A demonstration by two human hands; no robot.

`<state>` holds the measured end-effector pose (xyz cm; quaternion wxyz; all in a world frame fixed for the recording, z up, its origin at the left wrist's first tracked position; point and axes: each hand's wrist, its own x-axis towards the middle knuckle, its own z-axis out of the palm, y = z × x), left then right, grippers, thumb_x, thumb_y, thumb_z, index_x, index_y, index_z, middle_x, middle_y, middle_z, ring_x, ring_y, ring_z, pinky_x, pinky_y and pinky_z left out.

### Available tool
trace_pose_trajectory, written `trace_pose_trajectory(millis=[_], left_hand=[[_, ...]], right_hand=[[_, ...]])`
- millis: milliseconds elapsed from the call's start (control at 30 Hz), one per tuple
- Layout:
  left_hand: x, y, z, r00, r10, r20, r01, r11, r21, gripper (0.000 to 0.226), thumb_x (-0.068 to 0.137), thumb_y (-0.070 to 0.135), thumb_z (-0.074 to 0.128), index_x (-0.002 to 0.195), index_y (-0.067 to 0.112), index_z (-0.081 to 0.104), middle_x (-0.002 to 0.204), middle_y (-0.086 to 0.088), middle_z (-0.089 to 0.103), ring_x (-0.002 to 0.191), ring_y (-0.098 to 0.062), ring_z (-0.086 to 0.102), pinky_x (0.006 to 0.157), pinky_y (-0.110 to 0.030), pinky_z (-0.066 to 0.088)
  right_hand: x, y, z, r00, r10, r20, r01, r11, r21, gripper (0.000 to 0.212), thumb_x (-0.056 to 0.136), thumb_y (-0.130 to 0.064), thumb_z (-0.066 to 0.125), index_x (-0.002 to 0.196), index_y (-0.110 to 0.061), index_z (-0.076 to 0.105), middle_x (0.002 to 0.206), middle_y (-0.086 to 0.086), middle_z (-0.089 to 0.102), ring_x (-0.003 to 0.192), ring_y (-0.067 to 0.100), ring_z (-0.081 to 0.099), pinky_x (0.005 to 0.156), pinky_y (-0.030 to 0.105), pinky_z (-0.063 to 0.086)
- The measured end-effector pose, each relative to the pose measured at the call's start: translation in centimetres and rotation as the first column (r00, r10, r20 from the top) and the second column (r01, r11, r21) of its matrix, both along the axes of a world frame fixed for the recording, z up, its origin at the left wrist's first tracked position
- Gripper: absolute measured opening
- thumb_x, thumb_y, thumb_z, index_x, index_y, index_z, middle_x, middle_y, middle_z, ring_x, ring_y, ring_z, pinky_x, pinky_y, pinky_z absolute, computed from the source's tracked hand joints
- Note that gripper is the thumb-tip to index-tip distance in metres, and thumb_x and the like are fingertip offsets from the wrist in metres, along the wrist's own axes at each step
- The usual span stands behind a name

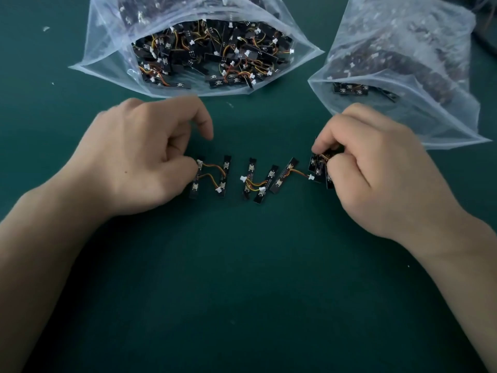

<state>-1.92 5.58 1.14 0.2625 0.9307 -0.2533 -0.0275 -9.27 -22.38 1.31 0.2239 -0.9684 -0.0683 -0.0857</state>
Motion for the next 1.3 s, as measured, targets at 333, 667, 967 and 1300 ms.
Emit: trace_pose_trajectory(millis=[333, 667, 967, 1300], left_hand=[[-0.6, -0.5, -0.4, 0.992, -0.129, 0.005, 0.129, 0.992, -0.003, 0.045, 0.065, 0.023, 0.057, 0.106, 0.041, 0.061, 0.074, 0.005, 0.056, 0.066, -0.021, 0.054, 0.06, -0.04, 0.049], [-1.7, -2.3, -1.0, 0.987, -0.156, 0.048, 0.158, 0.987, -0.028, 0.027, 0.078, 0.034, 0.062, 0.104, 0.041, 0.065, 0.079, 0.012, 0.058, 0.075, -0.012, 0.056, 0.065, -0.037, 0.049], [-1.4, -2.0, -0.8, 0.978, -0.211, -0.012, 0.21, 0.976, -0.061, 0.044, 0.071, 0.026, 0.062, 0.112, 0.041, 0.066, 0.086, 0.011, 0.06, 0.078, -0.015, 0.057, 0.069, -0.04, 0.05], [-1.8, -3.1, -0.7, 0.984, -0.163, 0.076, 0.158, 0.985, 0.066, 0.062, 0.079, 0.046, 0.055, 0.141, 0.04, 0.057, 0.076, 0.019, 0.05, 0.072, -0.01, 0.051, 0.064, -0.03, 0.041]], right_hand=[[-1.0, 2.0, -0.7, 0.999, 0.04, 0.037, -0.04, 0.999, -0.019, 0.021, 0.086, -0.015, 0.052, 0.097, -0.013, 0.069, 0.1, -0.004, 0.058, 0.069, 0.01, 0.046, 0.064, 0.03, 0.039], [-1.1, 3.3, -1.7, 0.988, 0.138, 0.063, -0.141, 0.989, 0.044, 0.022, 0.095, -0.017, 0.062, 0.112, -0.009, 0.073, 0.111, 0.001, 0.061, 0.1, 0.021, 0.06, 0.087, 0.036, 0.05], [-1.6, 2.6, 0.2, 0.991, -0.064, 0.12, 0.062, 0.998, 0.017, 0.046, 0.102, -0.054, 0.045, 0.116, -0.014, 0.062, 0.089, -0.006, 0.055, 0.08, 0.019, 0.057, 0.067, 0.041, 0.048], [-2.5, 6.0, 0.4, 0.989, -0.129, -0.075, 0.091, 0.917, -0.387, 0.122, 0.051, -0.115, 0.022, 0.119, -0.02, 0.057, 0.076, -0.007, 0.07, 0.059, 0.028, 0.067, 0.052, 0.031, 0.026]])
